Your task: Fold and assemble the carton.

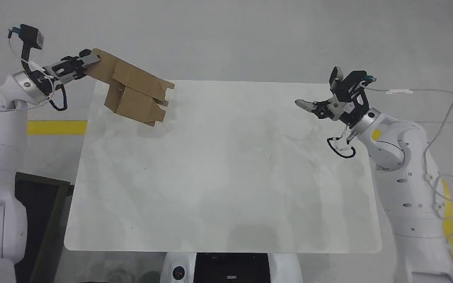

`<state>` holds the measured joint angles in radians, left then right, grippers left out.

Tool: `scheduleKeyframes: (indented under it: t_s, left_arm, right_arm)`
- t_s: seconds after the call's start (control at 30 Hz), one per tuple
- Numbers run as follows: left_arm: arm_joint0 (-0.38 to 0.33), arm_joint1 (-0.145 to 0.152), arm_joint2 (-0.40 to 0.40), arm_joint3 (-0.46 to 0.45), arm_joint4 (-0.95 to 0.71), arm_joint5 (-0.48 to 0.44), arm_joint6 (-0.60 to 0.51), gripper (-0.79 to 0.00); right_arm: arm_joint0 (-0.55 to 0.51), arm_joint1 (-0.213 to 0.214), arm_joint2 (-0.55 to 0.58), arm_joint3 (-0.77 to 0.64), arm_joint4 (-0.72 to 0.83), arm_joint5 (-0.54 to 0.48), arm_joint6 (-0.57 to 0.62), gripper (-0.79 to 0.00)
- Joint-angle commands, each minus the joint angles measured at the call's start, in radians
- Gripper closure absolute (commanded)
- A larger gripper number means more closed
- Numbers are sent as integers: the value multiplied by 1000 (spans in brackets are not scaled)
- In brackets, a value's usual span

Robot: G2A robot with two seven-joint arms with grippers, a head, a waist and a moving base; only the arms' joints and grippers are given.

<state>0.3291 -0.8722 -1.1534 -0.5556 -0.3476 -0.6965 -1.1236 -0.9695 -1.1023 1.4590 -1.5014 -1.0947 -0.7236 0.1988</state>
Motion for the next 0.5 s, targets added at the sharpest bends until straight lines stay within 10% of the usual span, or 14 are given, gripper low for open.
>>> scheduleKeyframes:
  t_s: [0.0,0.47]
  left_arm:
    - [-6,-14,33,-30,-2,1,-1,0]
    - [-15,-82,263,-198,-42,11,-11,0]
  right_arm:
    - [0,0,0,0,0,0,0,-785]
    - [0,0,0,0,0,0,0,-785]
